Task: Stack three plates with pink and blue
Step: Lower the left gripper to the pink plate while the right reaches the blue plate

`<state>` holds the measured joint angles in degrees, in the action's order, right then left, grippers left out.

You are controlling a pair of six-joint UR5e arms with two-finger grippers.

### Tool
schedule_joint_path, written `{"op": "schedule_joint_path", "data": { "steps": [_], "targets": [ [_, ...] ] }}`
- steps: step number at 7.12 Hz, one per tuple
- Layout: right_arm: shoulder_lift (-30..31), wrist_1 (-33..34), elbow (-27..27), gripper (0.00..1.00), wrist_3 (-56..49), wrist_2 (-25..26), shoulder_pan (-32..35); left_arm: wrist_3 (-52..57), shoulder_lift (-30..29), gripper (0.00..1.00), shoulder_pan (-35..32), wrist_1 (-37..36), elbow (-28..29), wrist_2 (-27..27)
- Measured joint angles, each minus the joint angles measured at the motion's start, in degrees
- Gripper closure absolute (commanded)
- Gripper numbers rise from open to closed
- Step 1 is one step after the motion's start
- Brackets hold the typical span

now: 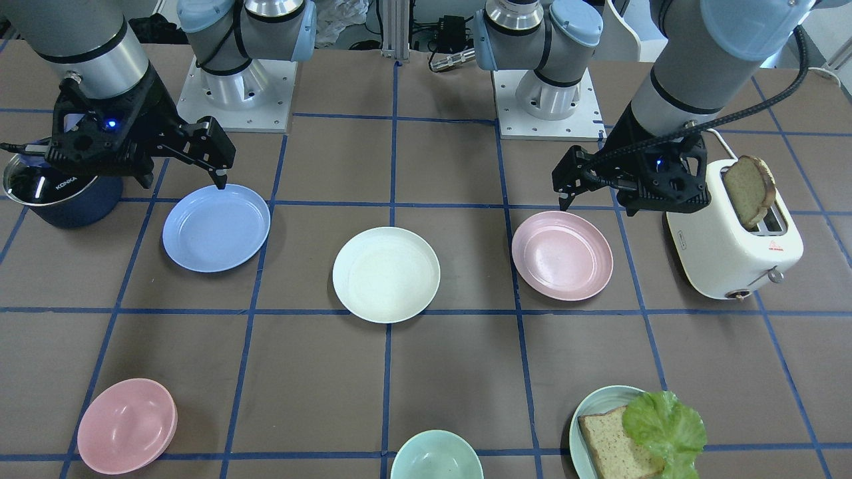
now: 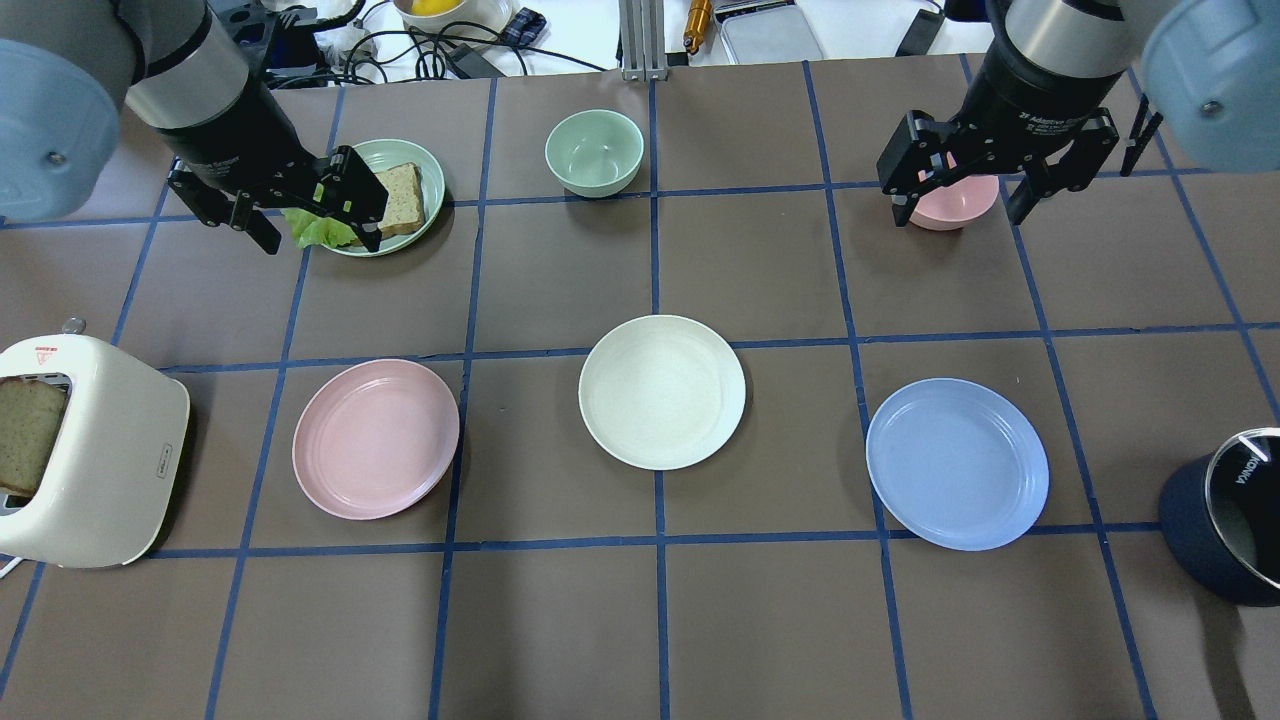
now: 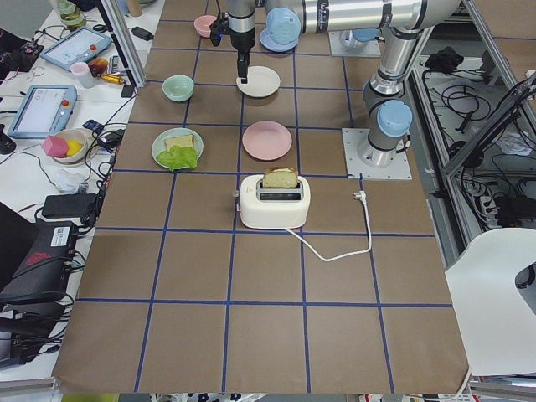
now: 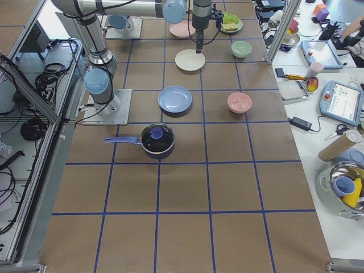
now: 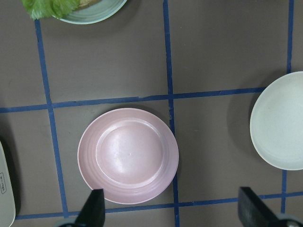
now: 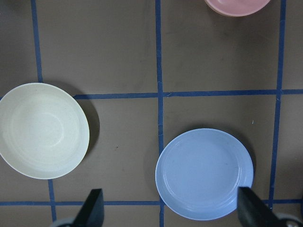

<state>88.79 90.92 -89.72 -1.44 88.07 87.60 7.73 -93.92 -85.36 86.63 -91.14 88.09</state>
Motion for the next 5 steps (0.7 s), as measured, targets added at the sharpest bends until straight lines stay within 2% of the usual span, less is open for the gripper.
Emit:
{"op": "schedule_joint_path", "data": {
  "steps": [5],
  "targets": [
    [0.0, 0.2, -0.6, 0.0, 0.0, 0.0, -0.1, -1.2, -1.7, 0.0, -0.1, -15.1, -15.1, -0.5]
  ]
}}
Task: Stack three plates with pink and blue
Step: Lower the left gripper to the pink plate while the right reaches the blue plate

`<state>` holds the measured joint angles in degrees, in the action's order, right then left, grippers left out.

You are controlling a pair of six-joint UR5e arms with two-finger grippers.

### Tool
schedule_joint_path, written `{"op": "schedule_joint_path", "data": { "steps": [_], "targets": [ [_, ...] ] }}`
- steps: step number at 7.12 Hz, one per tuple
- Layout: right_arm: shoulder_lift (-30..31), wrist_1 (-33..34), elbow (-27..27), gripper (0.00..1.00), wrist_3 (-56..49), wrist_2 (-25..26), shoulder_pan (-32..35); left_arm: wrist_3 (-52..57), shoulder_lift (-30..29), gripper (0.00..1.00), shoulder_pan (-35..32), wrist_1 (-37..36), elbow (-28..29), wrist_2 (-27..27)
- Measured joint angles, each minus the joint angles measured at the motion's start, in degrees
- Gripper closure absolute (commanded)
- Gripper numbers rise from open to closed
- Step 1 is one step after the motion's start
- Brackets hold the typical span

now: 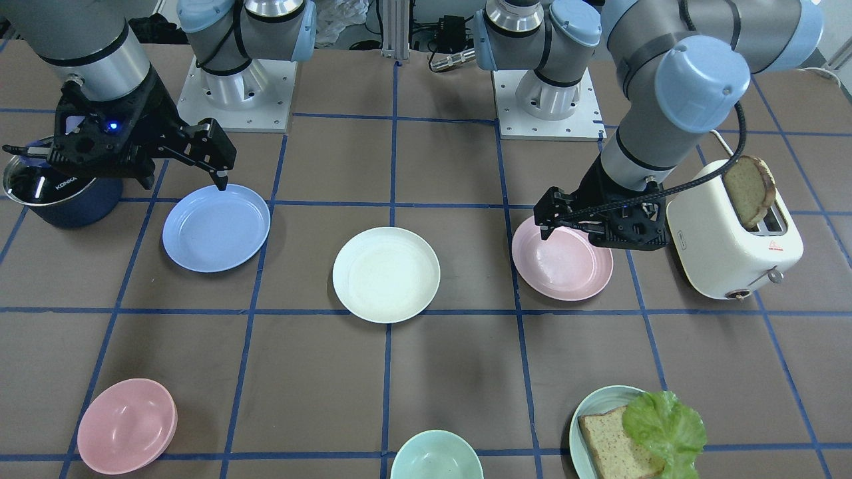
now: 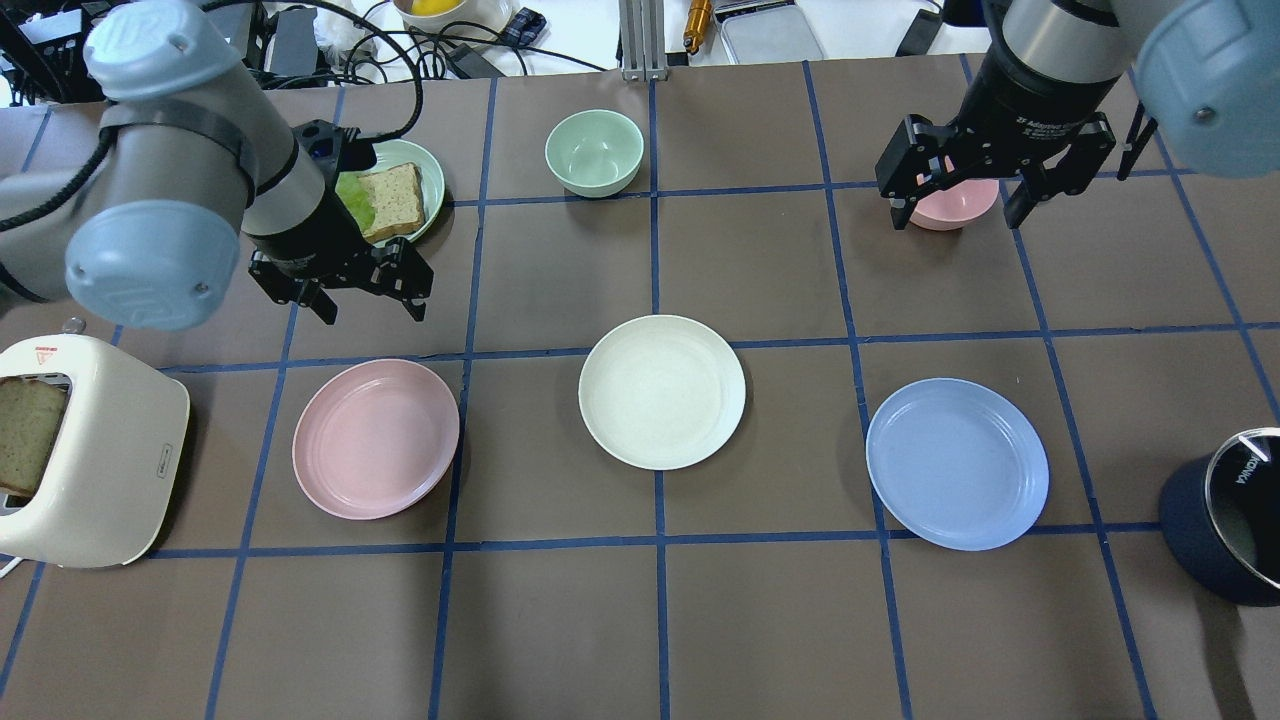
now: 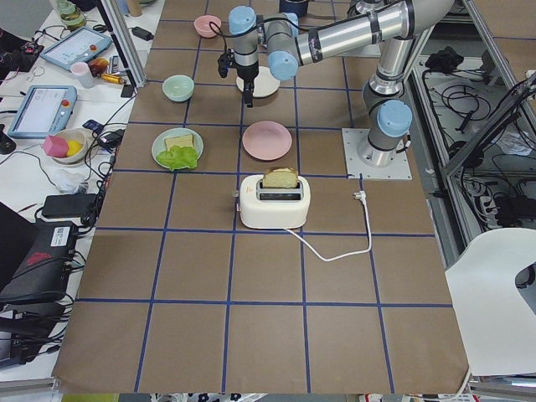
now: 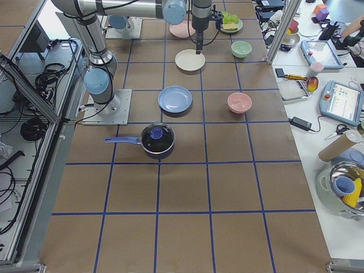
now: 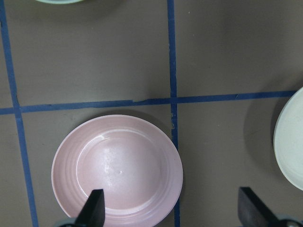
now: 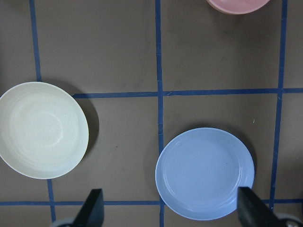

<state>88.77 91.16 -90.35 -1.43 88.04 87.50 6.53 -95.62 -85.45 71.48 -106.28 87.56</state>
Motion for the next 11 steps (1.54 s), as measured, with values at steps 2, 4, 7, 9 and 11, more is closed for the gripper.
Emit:
{"op": "schedule_joint_path", "data": {
  "steps": [2, 4, 7, 9, 11],
  "targets": [
    [0.0, -0.2, -1.3, 0.0, -0.5, 0.0, -0.9, -0.4, -0.2, 0.0, -0.2, -3.5, -3.7, 0.1],
    [0.0, 1.6, -6.7, 0.0, -5.5, -0.1, -5.4, -1.3, -0.7, 0.02, -0.6, -4.2, -5.6, 0.0],
    [0.0, 15.4, -21.8, 0.0, -14.7, -0.1, -14.4, -5.5, -2.0, 0.15, -4.0, -6.0, -7.5, 0.4],
    [-0.1, 26.1, -32.1, 0.0, -22.5, -0.8, -21.1, -5.7, -3.4, 0.28, -4.7, -7.2, -8.3, 0.6],
    [-0.4, 30.6, -37.0, 0.0, -26.1, -1.1, -25.2, -6.3, -4.3, 0.34, -4.8, -7.2, -8.7, 0.8]
  ]
}}
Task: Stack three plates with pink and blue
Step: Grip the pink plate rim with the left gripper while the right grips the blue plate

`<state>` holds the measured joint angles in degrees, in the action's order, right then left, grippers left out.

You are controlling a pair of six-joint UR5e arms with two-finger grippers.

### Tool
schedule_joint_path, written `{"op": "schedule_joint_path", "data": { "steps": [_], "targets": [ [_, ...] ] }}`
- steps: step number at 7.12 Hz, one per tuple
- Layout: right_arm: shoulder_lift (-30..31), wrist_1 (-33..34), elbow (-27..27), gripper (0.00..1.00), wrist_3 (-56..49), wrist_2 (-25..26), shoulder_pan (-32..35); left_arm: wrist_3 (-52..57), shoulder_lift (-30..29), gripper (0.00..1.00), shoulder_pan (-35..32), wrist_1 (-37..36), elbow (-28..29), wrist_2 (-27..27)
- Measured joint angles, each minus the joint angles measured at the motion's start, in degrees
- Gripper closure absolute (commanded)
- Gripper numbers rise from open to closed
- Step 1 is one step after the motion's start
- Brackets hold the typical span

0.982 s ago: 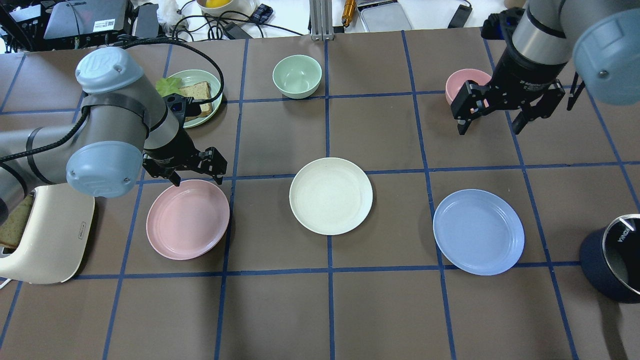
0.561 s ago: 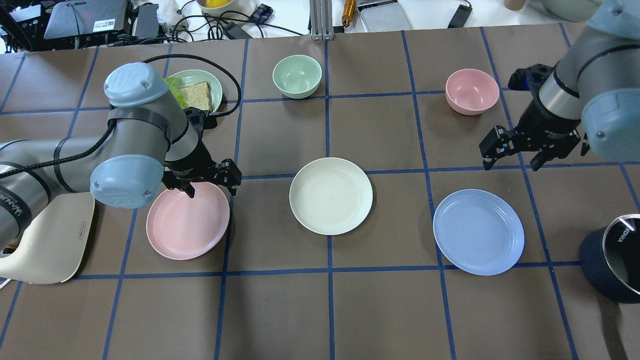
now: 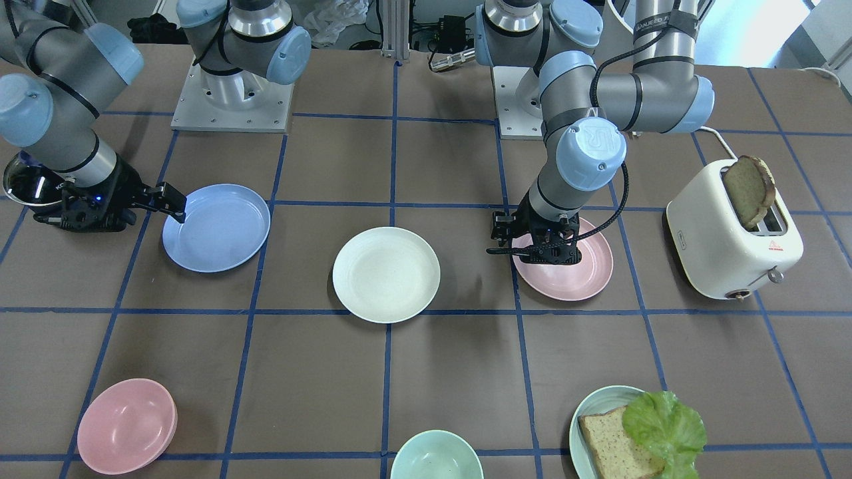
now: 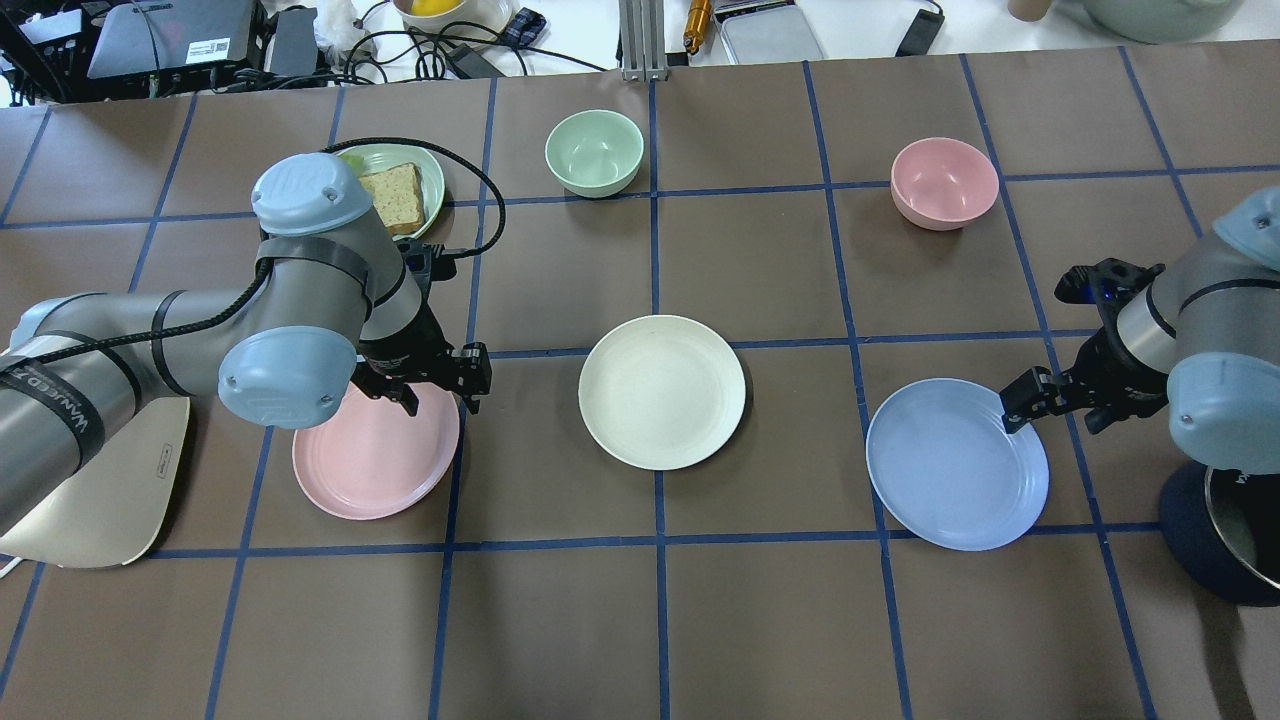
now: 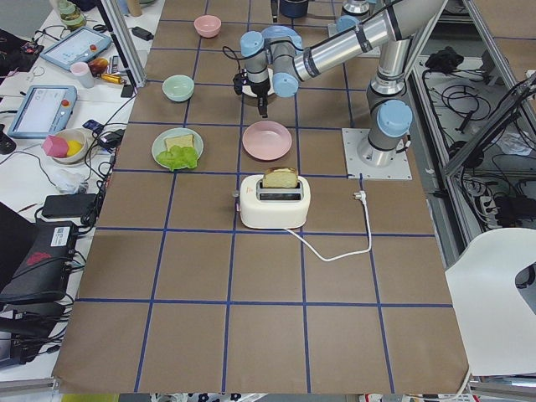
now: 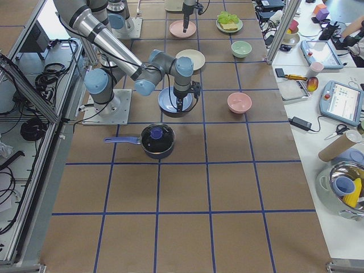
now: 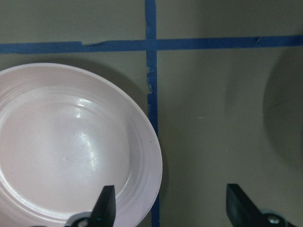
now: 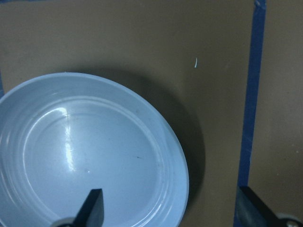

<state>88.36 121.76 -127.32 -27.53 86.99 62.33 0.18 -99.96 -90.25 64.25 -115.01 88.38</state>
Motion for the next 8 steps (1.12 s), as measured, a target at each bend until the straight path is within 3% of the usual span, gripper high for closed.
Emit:
{"op": "schedule_joint_path", "data": {
  "steps": [5, 7, 8],
  "targets": [
    [-3.6, 1.1, -1.6, 0.0, -1.5, 0.0, -1.6, -2.0, -3.6, 0.37, -0.2, -3.1, -0.2, 2.8],
    [-4.7, 1.5, -1.9, 0.0, -1.6, 0.1, -2.5, -2.1, -4.9, 0.43, -0.6, -4.5, -0.2, 2.6],
    [-5.2, 2.2, -2.2, 0.0, -1.6, 0.0, -2.7, -2.1, -5.4, 0.53, -0.9, -4.8, -0.2, 2.6]
  ]
}}
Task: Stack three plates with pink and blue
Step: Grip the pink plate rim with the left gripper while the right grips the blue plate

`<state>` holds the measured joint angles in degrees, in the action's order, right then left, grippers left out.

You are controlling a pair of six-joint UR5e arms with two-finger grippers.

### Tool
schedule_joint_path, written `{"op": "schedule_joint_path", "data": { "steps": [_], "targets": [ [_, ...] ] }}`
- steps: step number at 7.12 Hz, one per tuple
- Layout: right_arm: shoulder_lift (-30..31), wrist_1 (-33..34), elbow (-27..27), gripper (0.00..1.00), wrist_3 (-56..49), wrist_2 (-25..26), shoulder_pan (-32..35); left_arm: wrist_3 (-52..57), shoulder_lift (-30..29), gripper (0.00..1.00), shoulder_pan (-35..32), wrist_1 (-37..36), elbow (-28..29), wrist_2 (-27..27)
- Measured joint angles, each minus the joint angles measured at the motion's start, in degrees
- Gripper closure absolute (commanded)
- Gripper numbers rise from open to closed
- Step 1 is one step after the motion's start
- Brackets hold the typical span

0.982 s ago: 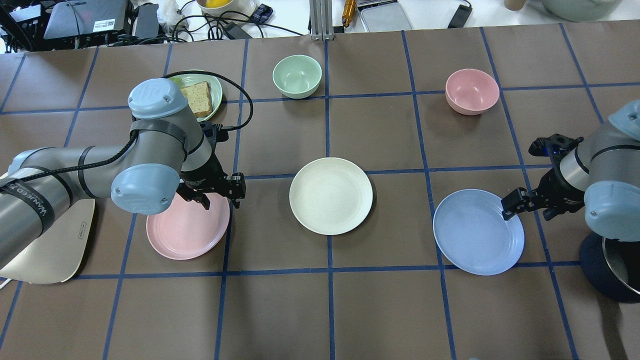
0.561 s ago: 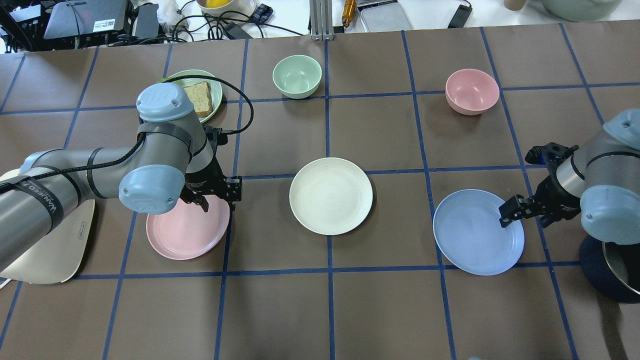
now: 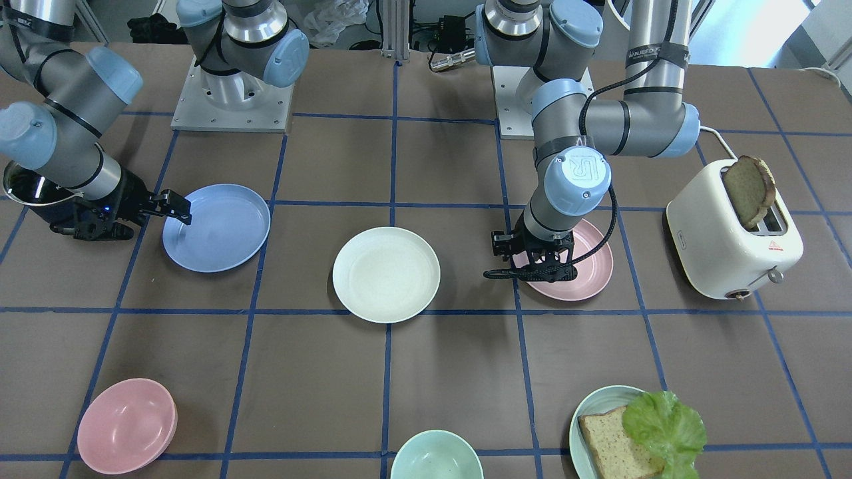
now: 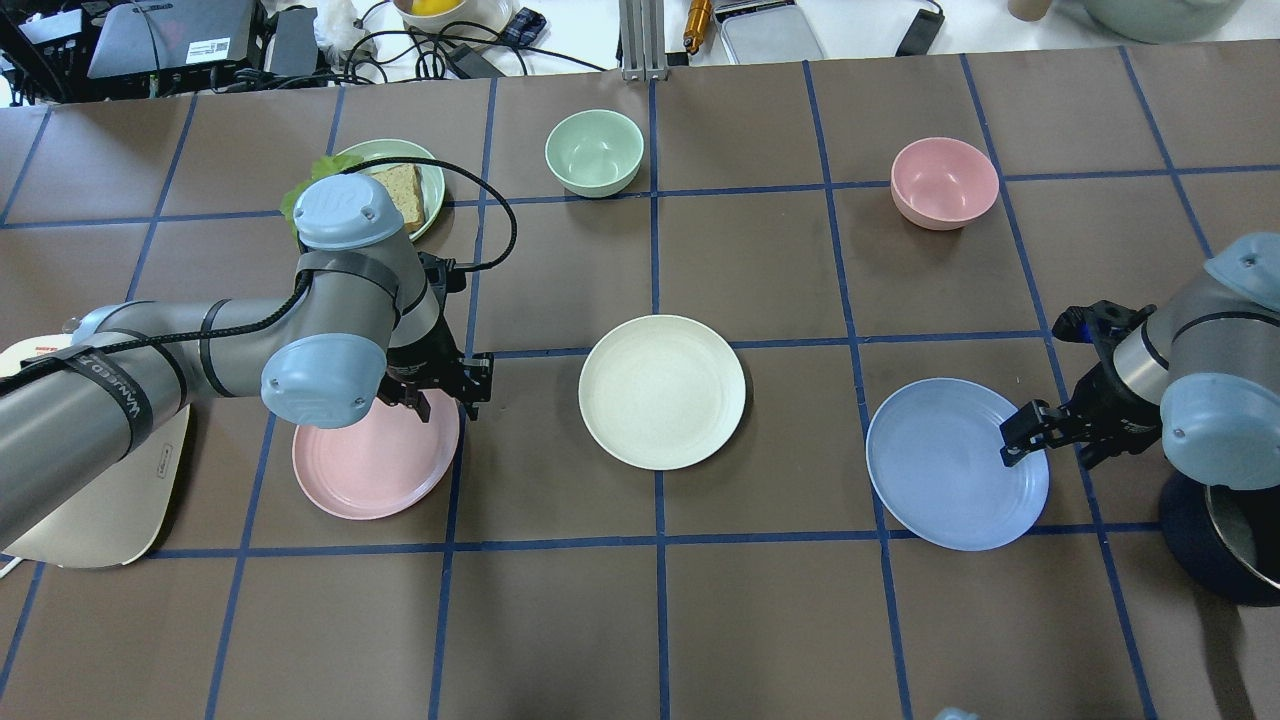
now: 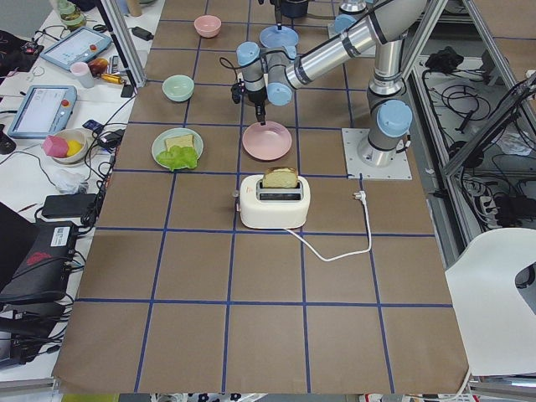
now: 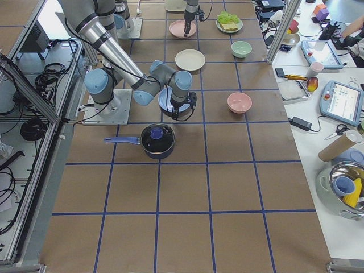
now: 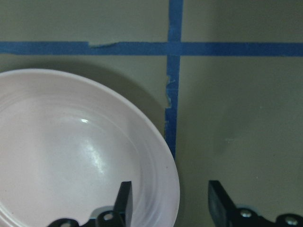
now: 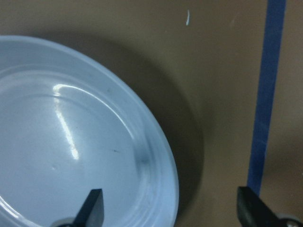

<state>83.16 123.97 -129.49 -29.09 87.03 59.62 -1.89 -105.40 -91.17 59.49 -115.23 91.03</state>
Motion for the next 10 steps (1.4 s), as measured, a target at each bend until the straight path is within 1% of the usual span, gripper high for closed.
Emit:
{"op": "schedule_joint_path", "data": {
  "steps": [2, 3, 4, 5, 6, 8, 9, 10],
  "targets": [
    [-1.6, 1.4, -0.3, 0.0, 0.0, -0.1, -0.9, 0.3, -0.8, 0.54, -0.2, -0.8, -0.1, 0.2],
    [-1.8, 1.5, -0.4, 0.06, 0.1, -0.2, -1.4, 0.4, -1.1, 0.54, -0.2, -1.1, -0.1, 0.3],
    [-1.7, 1.5, -0.3, 0.15, 0.2, -0.4, -1.6, 0.5, -1.5, 0.54, -0.2, -2.2, -0.6, 0.3],
    [-1.6, 1.5, -0.2, 0.15, 0.3, -1.0, -1.7, 0.6, -1.8, 0.55, -0.2, -4.6, -1.5, 0.4],
    [-1.5, 1.5, -0.2, 0.15, 0.4, -1.6, -1.7, 0.8, -2.2, 0.59, -0.2, -6.9, -2.3, 1.2],
    [-1.3, 1.4, -0.2, 0.42, 0.6, -2.1, -1.7, 1.1, -2.4, 0.76, -0.2, -8.4, -2.7, 3.5],
    [-1.2, 1.3, -0.2, 0.55, 0.6, -2.1, -1.7, 1.1, -2.5, 0.89, -0.2, -8.5, -2.7, 3.9],
    [-1.1, 1.2, -0.2, 0.7, 0.7, -2.3, -1.7, 1.1, -2.5, 0.99, -0.3, -8.6, -2.7, 4.1]
  ]
}}
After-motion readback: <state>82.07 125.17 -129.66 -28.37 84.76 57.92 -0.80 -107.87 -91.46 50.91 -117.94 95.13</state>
